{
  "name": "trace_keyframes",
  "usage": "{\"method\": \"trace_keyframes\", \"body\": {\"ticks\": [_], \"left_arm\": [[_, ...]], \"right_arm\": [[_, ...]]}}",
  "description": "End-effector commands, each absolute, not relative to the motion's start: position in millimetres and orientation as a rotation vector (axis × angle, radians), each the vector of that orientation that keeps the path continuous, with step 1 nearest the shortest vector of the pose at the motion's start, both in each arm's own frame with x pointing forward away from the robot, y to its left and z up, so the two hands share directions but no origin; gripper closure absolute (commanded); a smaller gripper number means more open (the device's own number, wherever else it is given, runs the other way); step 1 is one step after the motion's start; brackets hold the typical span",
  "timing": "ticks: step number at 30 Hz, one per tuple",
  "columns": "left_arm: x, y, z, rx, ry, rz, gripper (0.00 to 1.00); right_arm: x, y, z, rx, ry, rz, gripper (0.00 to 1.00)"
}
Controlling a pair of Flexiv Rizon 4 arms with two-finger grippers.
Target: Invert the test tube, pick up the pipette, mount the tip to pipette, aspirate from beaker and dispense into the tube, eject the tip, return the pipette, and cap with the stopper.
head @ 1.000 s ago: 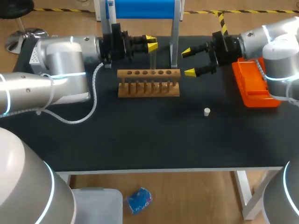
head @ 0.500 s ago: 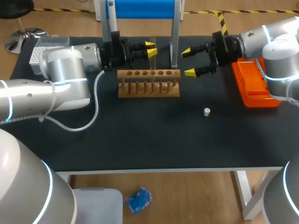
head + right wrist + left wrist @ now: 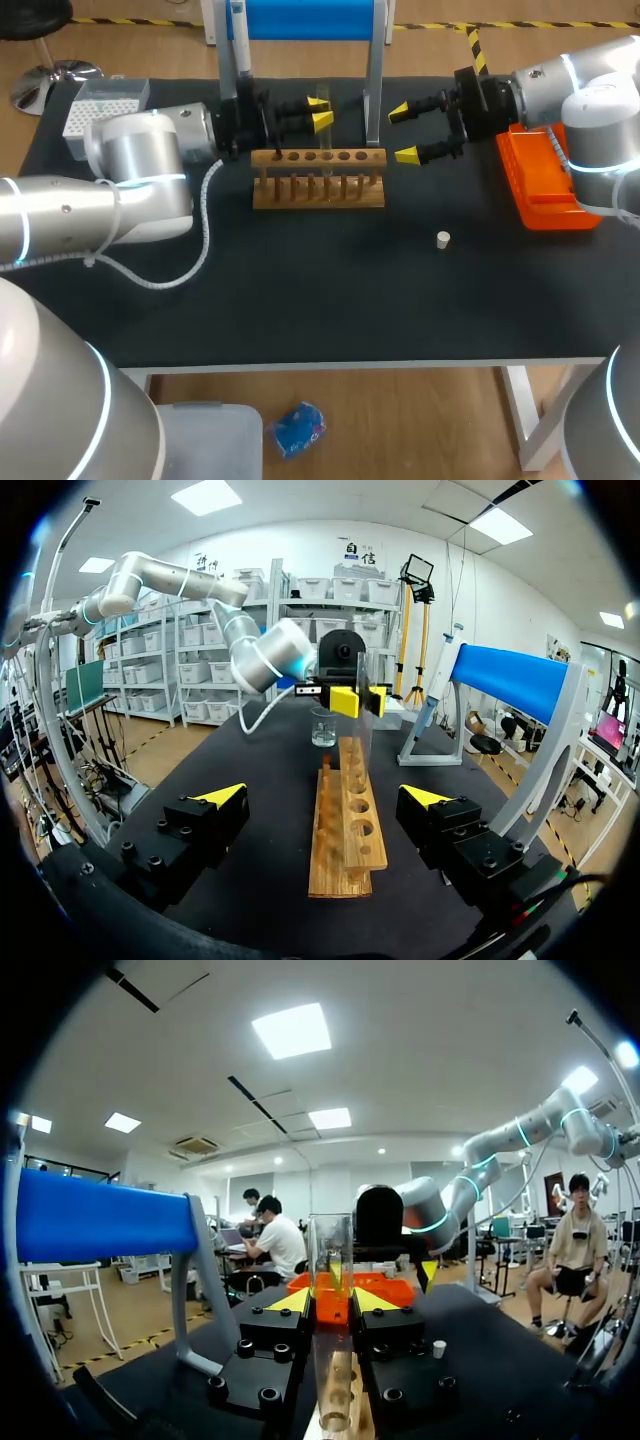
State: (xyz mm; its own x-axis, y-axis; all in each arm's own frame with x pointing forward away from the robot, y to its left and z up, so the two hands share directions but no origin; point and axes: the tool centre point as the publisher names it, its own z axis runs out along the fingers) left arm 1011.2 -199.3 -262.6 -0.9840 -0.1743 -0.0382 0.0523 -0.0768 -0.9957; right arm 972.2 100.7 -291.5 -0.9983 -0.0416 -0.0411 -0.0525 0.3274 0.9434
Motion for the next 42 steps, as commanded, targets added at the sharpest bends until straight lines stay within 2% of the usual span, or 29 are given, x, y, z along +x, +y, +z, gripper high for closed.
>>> {"method": "trace_keyframes", "body": {"ticks": [1, 20, 21, 22, 23, 34, 42], "left_arm": [[1015, -200, -274, -0.143, 2.02, -2.199, 1.0], [1019, -205, -289, -0.162, 2.108, -2.15, 1.0], [1019, -205, -289, -0.164, 2.109, -2.15, 0.93], [1019, -205, -289, -0.171, 2.11, -2.151, 0.27], [1018, -205, -288, -0.176, 2.109, -2.149, 0.0], [1006, -188, -241, -0.161, 2.415, -1.921, 0.0], [987, -127, -198, -0.135, 2.596, -1.649, 0.0]], "right_arm": [[972, 100, -292, -0.091, 2.553, 1.812, 0.0], [972, 100, -292, -0.091, 2.553, 1.812, 0.0], [972, 100, -292, -0.091, 2.553, 1.812, 0.0], [972, 100, -292, -0.091, 2.553, 1.812, 0.0], [972, 100, -292, -0.091, 2.553, 1.812, 0.0], [972, 100, -292, -0.091, 2.553, 1.812, 0.0], [972, 100, -292, -0.091, 2.553, 1.812, 0.0]]}}
